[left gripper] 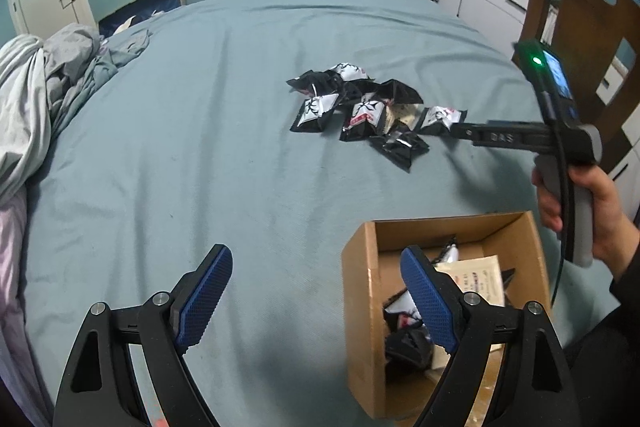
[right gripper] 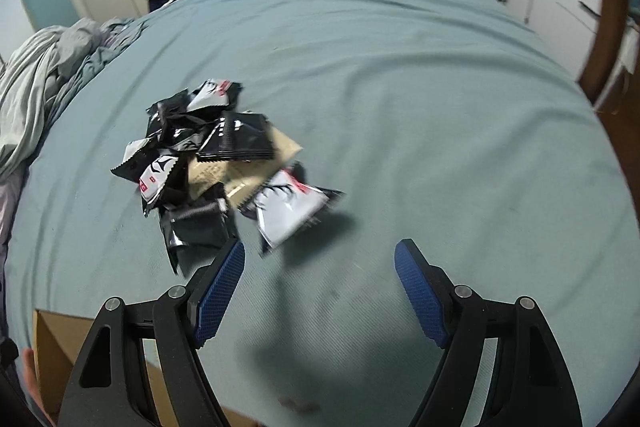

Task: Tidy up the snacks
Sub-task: 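Grasp another white-and-black snack packet from the pile with the right gripper, then carry the white-and-black packet over the box and open the right gripper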

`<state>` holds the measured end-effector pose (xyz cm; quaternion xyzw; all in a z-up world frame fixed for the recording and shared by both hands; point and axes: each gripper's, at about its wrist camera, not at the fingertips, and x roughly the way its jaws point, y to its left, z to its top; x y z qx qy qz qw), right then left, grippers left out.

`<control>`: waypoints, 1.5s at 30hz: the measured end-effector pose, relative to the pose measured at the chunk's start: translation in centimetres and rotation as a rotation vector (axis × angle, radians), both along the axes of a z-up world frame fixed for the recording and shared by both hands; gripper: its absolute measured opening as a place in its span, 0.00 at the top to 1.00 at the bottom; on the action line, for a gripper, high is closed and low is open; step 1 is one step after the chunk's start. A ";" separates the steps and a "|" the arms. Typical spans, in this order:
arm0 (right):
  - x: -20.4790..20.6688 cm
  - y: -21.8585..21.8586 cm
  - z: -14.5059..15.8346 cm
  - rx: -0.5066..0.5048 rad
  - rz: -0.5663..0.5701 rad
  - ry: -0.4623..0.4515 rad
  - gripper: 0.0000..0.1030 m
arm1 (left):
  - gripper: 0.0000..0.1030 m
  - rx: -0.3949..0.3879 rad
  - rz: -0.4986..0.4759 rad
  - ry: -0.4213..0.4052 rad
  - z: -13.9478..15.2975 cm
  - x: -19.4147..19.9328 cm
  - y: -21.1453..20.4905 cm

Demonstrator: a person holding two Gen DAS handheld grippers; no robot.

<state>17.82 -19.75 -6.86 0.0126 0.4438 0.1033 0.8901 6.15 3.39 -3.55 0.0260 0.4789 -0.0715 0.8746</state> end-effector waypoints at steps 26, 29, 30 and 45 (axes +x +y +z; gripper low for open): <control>-4.6 -2.9 5.8 0.123 -0.041 -0.086 0.61 | 0.13 0.190 -0.153 -0.098 -3.9 13.5 -2.9; -9.6 -4.1 5.9 0.199 -0.053 -0.086 0.61 | 0.13 0.288 -0.225 -0.116 -5.3 16.0 -5.7; -10.9 -4.4 5.9 0.214 -0.056 -0.083 0.61 | 0.12 0.320 -0.236 -0.129 -5.6 16.6 -6.4; -18.1 -6.7 2.6 0.401 -0.071 0.007 0.61 | 0.75 0.242 -0.230 -0.022 -4.7 17.1 -6.1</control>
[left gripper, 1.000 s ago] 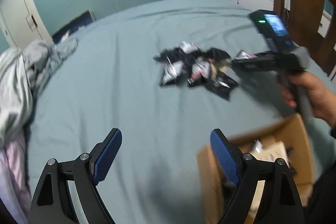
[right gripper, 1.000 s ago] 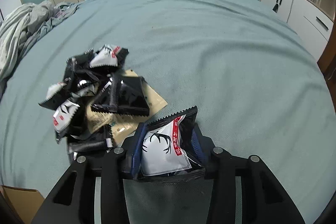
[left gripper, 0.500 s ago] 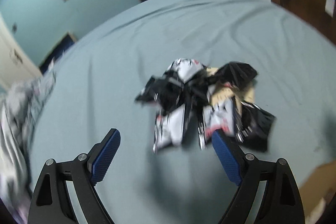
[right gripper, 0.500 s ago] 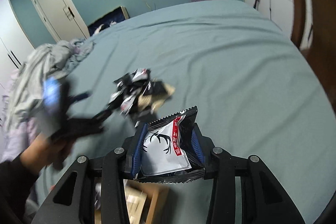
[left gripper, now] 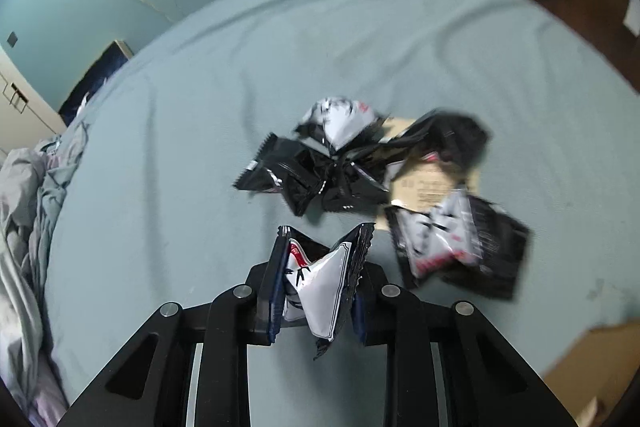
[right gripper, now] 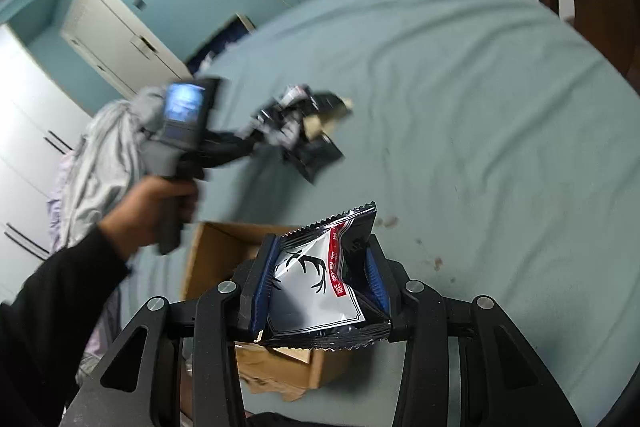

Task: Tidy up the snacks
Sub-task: 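Carry the white-and-black packet over the box and open the right gripper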

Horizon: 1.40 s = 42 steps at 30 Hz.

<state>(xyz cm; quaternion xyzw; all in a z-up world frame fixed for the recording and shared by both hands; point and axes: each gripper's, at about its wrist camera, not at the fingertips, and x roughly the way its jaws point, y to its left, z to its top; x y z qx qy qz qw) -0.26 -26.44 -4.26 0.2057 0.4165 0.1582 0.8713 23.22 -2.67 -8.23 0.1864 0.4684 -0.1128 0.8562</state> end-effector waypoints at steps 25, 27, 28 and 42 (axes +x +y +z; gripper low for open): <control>-1.4 5.0 1.8 -0.170 0.075 -0.034 0.61 | 0.75 -0.243 -0.080 -0.090 6.8 -24.2 -1.0; -1.6 5.3 1.9 -0.186 0.088 -0.050 0.61 | 0.71 -0.235 -0.085 -0.089 6.9 -24.2 -1.2; -1.7 5.7 1.9 -0.201 0.098 -0.059 0.61 | 0.71 -0.248 -0.082 -0.103 7.1 -24.3 -1.0; -1.9 8.0 1.7 -0.259 0.175 -0.058 0.61 | 0.12 -0.211 0.032 -0.202 7.8 -24.0 1.4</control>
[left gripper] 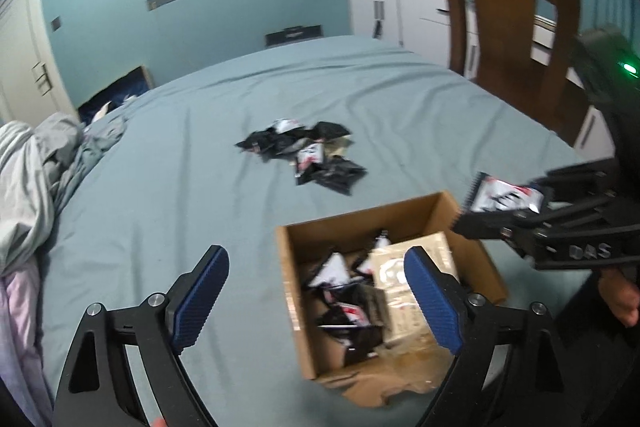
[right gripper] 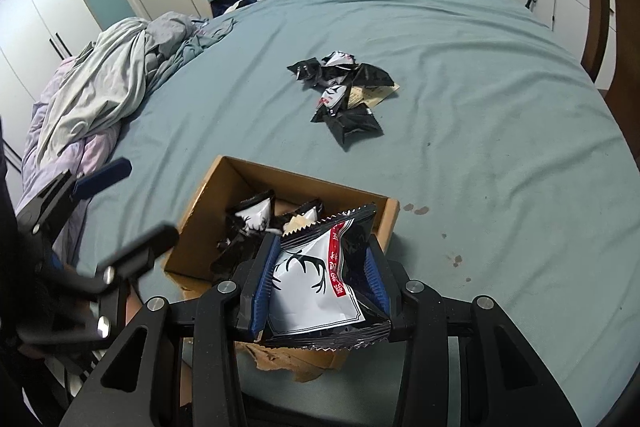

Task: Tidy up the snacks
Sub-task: 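Carry the white-and-black packet over the box and open the right gripper, then reach the right gripper to the pile and grasp a black packet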

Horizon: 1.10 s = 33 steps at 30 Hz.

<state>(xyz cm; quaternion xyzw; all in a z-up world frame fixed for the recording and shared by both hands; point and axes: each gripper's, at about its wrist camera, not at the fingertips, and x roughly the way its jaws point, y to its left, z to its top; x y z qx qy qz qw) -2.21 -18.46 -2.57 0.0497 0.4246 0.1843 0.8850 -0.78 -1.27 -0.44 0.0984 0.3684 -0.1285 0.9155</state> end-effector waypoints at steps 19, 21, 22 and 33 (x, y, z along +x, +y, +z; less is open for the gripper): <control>-0.1 -3.6 0.2 0.206 -0.093 0.003 0.23 | 0.11 -0.080 0.160 0.064 -0.3 2.0 3.9; 0.0 -4.3 0.2 0.176 -0.150 -0.003 0.23 | 0.11 -0.075 0.156 0.064 -0.3 1.9 3.7; 0.0 -4.6 0.2 0.160 -0.172 -0.004 0.23 | 0.11 -0.072 0.153 0.068 -0.3 1.9 3.7; -0.6 -4.1 0.7 0.008 -0.294 -0.012 0.23 | 0.10 -0.136 0.189 0.138 -1.0 2.5 4.6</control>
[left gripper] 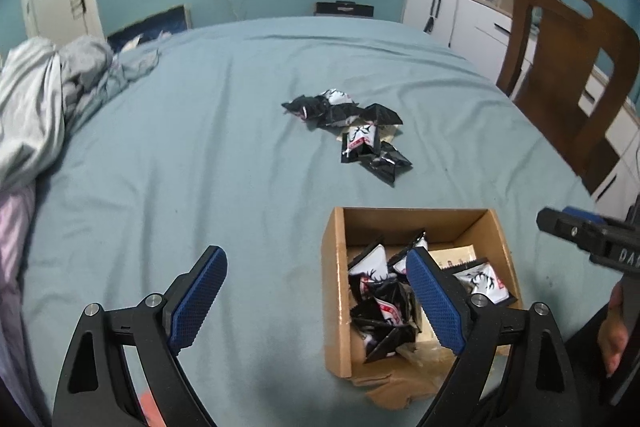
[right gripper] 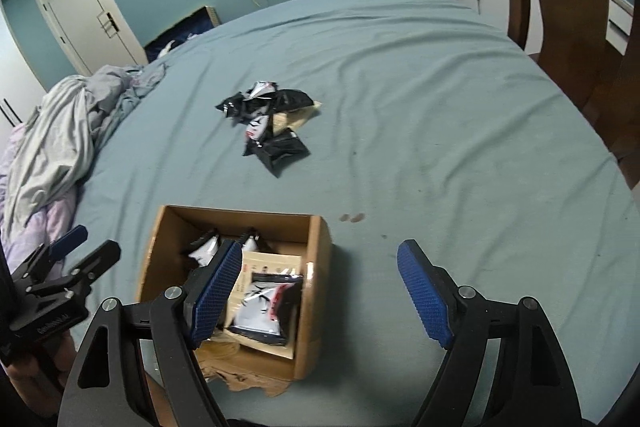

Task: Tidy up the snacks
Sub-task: 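Reach the right gripper to the pile and grasp a black packet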

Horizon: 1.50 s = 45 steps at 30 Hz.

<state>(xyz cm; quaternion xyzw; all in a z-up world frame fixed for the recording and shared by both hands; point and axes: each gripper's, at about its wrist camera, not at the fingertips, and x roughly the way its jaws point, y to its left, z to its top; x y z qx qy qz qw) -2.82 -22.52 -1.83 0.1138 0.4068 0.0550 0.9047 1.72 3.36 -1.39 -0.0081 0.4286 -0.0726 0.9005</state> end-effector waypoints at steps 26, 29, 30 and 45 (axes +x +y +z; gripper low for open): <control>12.7 3.0 -1.9 -0.158 0.172 0.062 0.23 | 0.03 0.043 -0.003 0.039 -0.9 1.3 -0.8; 14.9 2.5 -2.4 -0.103 0.160 0.081 0.23 | 0.03 0.025 0.001 0.050 -1.1 1.6 -0.6; 15.2 2.5 -2.6 -0.090 0.167 0.080 0.23 | 0.03 0.021 0.002 0.054 -1.1 1.7 -0.6; 24.8 8.4 -7.6 -0.147 0.484 0.204 0.23 | 0.03 0.021 -0.003 0.078 -2.0 3.6 -0.5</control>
